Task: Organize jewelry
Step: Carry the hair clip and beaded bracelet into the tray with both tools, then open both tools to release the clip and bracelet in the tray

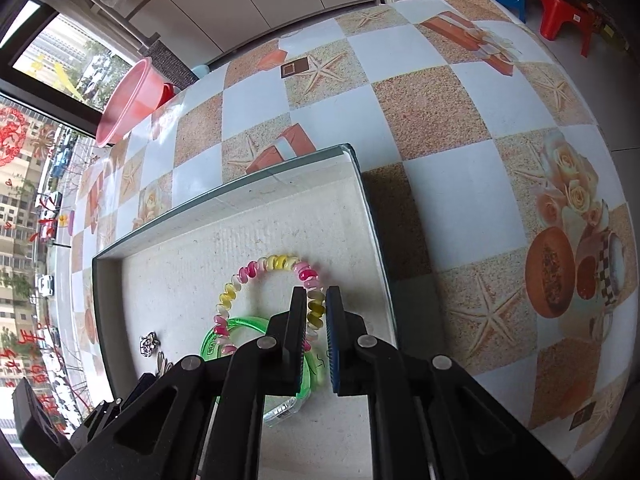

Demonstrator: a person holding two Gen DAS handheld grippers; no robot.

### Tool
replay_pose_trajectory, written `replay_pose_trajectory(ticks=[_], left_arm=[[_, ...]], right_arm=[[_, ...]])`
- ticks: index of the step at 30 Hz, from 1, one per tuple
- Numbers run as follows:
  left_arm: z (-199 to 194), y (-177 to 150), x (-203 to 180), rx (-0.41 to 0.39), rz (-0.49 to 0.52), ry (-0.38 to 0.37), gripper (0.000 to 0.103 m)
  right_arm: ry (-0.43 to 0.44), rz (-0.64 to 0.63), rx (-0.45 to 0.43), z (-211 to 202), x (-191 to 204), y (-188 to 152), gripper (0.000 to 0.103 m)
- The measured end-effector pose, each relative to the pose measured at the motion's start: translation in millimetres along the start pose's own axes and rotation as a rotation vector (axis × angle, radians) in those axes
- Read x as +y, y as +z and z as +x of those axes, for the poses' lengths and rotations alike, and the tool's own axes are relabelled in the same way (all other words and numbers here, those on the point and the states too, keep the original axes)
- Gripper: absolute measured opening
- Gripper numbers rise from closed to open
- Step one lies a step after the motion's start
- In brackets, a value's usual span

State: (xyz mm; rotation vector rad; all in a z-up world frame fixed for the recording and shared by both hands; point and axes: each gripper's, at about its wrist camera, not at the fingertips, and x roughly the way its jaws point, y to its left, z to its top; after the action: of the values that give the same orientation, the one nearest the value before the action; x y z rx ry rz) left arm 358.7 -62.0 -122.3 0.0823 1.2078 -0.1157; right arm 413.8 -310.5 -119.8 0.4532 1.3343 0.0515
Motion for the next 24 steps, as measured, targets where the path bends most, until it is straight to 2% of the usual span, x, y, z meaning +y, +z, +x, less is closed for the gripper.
replay_pose_trajectory(ticks=[1, 3, 5, 7, 14, 20, 21, 22, 23, 24], left_arm=[[-0.5, -0.3, -1.0, 0.002, 0.007, 0.004, 0.032], [-2.0, -0.8, -2.7, 0.001, 0.018, 0.008, 0.032], [-5.7, -2.1, -3.8, -0.01, 0.02, 0.004, 0.032], [-9.9, -2.0, -3.6, -0.023, 0.015, -0.001, 0.032], [-22.0, -2.8, -3.0, -0.044, 0.014, -0.015, 0.033], [-36.3, -4.5, -3.2, -0.066, 0.014, -0.038, 0.033], [-38.8, -5.7, -3.3, -0.068, 0.017, -0.04, 0.038], [-41.4, -7.2, -2.9, -0.07, 0.015, -0.041, 0.073], [-45.6, -9.8, -1.5, -0.081, 0.002, -0.038, 0.103], [-51.5, -12.6, 0.0, -0.106, -0.012, -0.035, 0.103]], right_arm=[[0.003, 0.0, 0.002, -0.2, -0.3, -0.1, 0.011], [0.012, 0.001, 0.012, -0.3, -0.2, -1.0, 0.021], [0.04, 0.003, 0.01, -2.0, 0.2, -2.7, 0.058], [0.076, 0.001, 0.003, -4.9, 3.6, -4.6, 0.066], [0.133, 0.002, -0.046, -28.3, 10.5, -18.8, 0.077], [0.155, 0.043, -0.073, -52.9, -1.5, -40.1, 0.08], [0.158, 0.049, -0.075, -56.6, -4.5, -45.0, 0.08], [0.16, 0.054, -0.076, -59.9, -6.9, -49.7, 0.08], [0.161, 0.058, -0.077, -62.9, -9.4, -54.5, 0.081], [0.164, 0.063, -0.075, -65.6, -11.9, -59.7, 0.081]])
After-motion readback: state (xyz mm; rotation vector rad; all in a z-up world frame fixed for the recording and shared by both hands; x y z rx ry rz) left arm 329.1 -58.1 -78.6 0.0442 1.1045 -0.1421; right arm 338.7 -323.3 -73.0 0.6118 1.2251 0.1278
